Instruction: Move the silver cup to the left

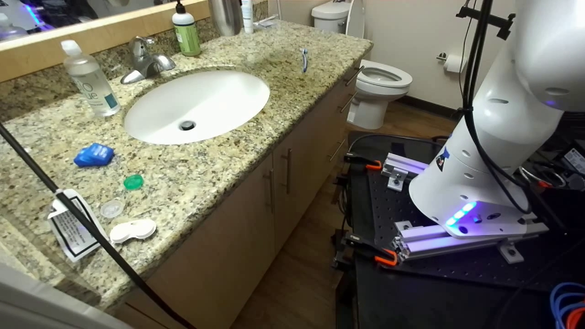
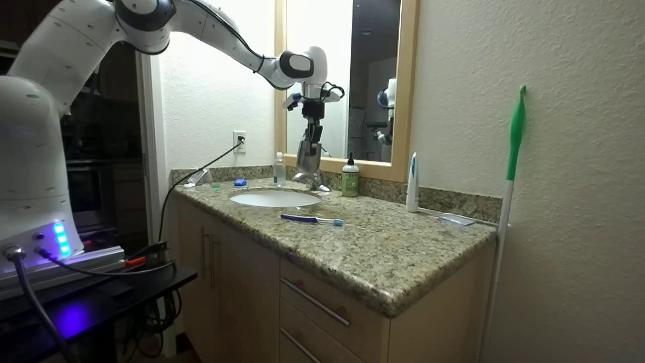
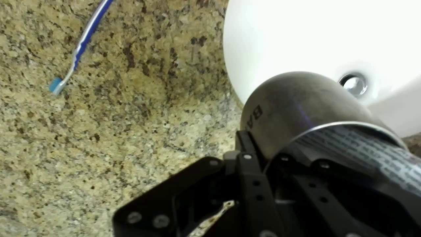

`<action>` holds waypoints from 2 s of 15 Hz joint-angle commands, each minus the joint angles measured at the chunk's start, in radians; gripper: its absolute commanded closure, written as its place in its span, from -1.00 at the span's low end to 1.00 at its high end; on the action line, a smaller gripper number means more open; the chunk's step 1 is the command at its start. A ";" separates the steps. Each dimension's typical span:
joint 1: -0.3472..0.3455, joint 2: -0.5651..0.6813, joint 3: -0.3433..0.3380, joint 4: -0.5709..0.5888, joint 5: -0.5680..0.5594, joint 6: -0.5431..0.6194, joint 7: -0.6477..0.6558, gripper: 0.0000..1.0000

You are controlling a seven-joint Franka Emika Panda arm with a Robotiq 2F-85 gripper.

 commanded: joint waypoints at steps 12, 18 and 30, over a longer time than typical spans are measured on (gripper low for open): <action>0.289 -0.328 0.112 -0.520 -0.112 0.254 -0.107 0.87; 0.360 -0.376 0.177 -0.639 -0.134 0.468 -0.122 0.97; 0.483 -0.213 0.193 -0.467 -0.237 0.616 0.142 0.97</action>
